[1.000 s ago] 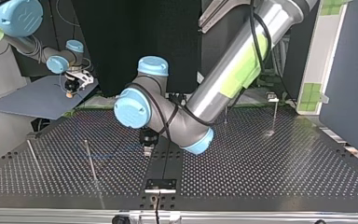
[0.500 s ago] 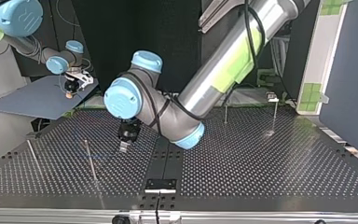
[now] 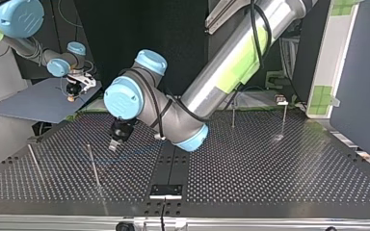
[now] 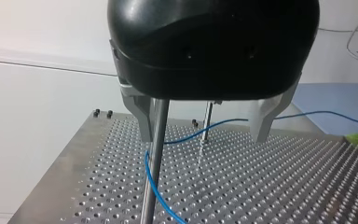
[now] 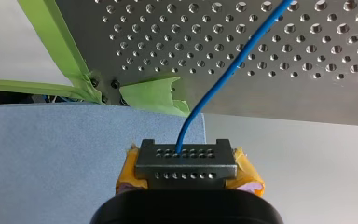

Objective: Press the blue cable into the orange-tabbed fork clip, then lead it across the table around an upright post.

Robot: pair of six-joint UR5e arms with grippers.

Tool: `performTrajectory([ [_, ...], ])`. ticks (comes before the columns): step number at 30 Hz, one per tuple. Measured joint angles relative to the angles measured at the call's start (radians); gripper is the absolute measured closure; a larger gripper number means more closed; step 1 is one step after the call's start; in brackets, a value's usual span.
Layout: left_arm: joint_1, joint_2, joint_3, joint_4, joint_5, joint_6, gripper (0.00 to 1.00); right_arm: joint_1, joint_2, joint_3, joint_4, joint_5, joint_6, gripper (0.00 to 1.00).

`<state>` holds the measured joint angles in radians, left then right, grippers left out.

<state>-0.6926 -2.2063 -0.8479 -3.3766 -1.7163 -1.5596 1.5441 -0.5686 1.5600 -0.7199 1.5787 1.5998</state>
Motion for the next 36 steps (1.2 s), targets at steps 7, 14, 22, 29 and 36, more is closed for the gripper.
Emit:
performTrajectory([
  [7,-0.001,0.000,0.000,-0.004,0.004,-0.013,0.00,0.000,0.000,-0.001,0.003,0.000,-0.001,1.00],
  [14,-0.002,0.000,0.000,-0.005,0.004,-0.014,0.00,0.002,0.000,-0.003,0.007,0.002,-0.001,1.00],
  [22,-0.012,0.002,-0.011,-0.039,-0.013,-0.018,0.00,0.001,0.000,-0.006,0.009,0.001,0.000,1.00],
  [29,-0.014,0.048,-0.068,-0.032,-0.041,0.005,0.00,0.001,0.000,-0.007,0.010,0.003,-0.001,1.00],
  [36,0.005,0.107,-0.127,0.023,-0.019,-0.012,0.00,0.004,0.000,-0.012,0.016,0.002,-0.001,1.00],
])
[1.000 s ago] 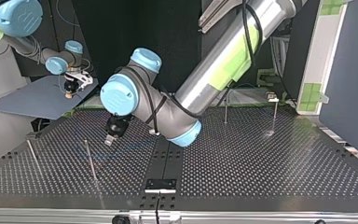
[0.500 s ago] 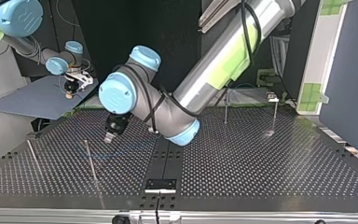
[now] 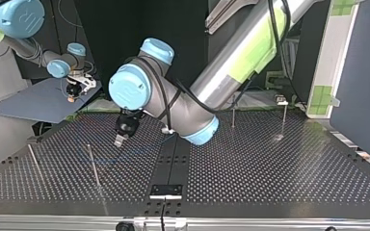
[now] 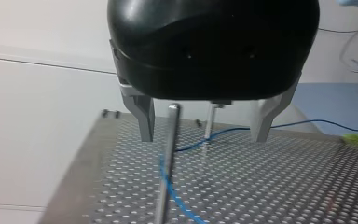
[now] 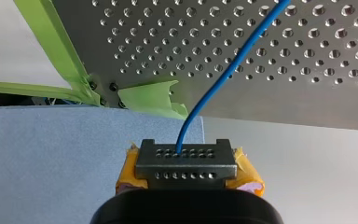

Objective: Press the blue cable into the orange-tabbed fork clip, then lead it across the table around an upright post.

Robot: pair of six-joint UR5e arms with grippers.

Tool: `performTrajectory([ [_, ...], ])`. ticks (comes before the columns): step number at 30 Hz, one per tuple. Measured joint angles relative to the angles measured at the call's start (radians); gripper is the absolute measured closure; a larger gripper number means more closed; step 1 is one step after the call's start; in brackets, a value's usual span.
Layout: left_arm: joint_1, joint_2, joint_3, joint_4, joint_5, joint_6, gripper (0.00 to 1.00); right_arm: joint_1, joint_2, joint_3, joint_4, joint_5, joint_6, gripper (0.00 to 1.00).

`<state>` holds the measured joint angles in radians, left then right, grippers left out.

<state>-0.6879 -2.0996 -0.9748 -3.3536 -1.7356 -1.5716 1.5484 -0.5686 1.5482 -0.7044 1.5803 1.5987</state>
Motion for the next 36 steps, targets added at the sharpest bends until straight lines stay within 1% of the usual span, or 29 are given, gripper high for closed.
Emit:
performTrajectory([
  [3,0.008,0.028,-0.028,0.027,0.016,-0.025,0.00,0.002,0.000,-0.001,0.002,0.000,0.000,1.00],
  [6,0.012,0.056,-0.056,0.056,0.017,-0.052,0.00,0.003,0.000,-0.001,0.003,0.000,0.000,1.00],
  [10,0.010,0.090,-0.090,0.090,-0.004,-0.086,0.00,0.006,0.000,-0.001,0.003,0.000,0.000,1.00],
  [14,0.012,0.127,-0.127,0.126,-0.036,-0.123,0.00,0.006,0.000,-0.001,0.004,0.001,0.001,1.00],
  [17,0.014,0.154,-0.154,0.154,-0.049,-0.150,0.00,0.007,0.000,-0.001,0.004,0.001,0.001,1.00],
  [36,0.018,0.333,-0.333,0.332,-0.057,-0.328,0.00,0.014,0.000,-0.001,0.006,0.000,0.000,1.00],
])
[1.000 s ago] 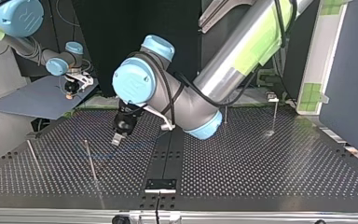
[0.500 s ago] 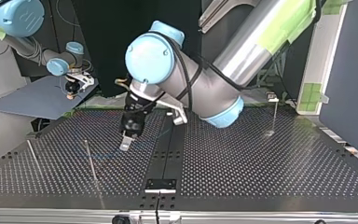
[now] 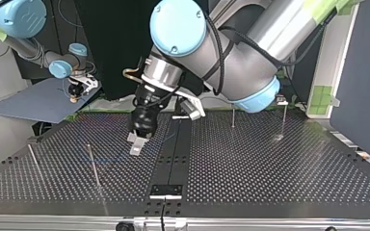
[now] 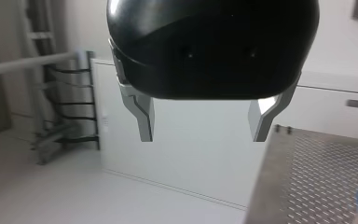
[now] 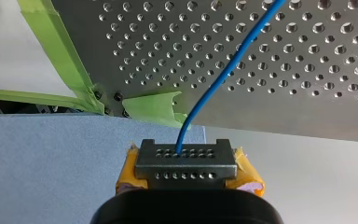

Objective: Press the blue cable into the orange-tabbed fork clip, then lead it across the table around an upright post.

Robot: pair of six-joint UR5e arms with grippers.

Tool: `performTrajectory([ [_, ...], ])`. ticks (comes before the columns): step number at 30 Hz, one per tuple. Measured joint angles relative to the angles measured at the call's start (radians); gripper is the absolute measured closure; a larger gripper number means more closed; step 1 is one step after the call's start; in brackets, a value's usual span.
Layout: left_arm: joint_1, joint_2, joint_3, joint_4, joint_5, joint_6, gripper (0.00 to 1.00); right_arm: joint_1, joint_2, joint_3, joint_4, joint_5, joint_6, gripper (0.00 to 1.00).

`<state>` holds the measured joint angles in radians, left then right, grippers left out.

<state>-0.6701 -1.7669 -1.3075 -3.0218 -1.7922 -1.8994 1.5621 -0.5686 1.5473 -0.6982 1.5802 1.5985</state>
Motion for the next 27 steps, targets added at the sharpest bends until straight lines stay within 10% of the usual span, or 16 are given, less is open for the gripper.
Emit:
performTrajectory([
  [16,0.010,0.104,-0.155,0.155,-0.007,-0.074,0.00,0.002,-0.001,-0.020,0.045,0.005,-0.031,1.00],
  [27,0.031,0.090,-0.260,0.260,-0.098,-0.106,0.00,0.010,-0.002,-0.022,0.064,0.001,-0.037,1.00],
])
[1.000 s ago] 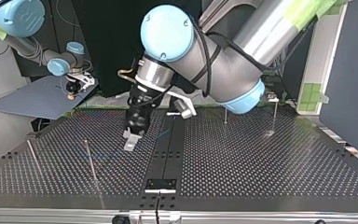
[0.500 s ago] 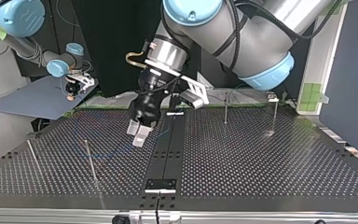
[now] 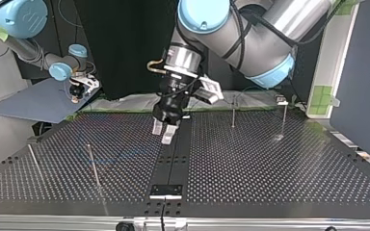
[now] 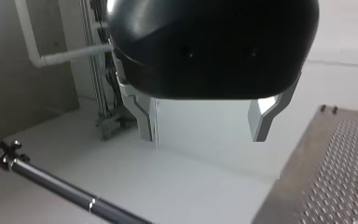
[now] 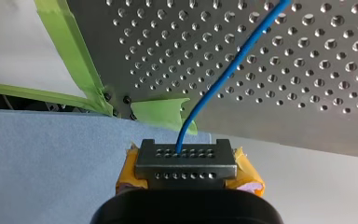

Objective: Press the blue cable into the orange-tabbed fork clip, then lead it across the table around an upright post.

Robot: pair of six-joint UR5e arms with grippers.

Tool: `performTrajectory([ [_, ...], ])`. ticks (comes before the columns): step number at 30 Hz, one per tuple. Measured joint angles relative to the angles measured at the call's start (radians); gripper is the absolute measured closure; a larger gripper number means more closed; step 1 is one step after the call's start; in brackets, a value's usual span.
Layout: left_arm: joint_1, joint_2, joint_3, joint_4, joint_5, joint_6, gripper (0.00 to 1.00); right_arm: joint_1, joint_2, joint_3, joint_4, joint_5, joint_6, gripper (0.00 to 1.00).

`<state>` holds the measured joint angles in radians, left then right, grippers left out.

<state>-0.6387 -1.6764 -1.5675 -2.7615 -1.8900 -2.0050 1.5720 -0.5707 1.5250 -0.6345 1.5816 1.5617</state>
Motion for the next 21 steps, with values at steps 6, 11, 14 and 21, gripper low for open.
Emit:
performTrajectory([
  [6,0.002,-0.039,-0.058,0.057,-0.033,-0.012,0.00,0.001,-0.001,-0.001,-0.004,-0.016,0.002,1.00],
  [11,0.000,-0.048,-0.111,0.111,-0.054,0.005,0.00,0.002,0.000,-0.001,-0.004,-0.021,0.004,1.00],
  [14,-0.008,-0.048,-0.142,0.142,-0.078,0.026,0.00,0.003,0.000,-0.001,-0.005,-0.023,0.006,1.00],
  [21,-0.018,-0.048,-0.215,0.215,-0.132,0.059,0.00,0.002,0.000,-0.001,-0.004,-0.024,0.004,1.00],
])
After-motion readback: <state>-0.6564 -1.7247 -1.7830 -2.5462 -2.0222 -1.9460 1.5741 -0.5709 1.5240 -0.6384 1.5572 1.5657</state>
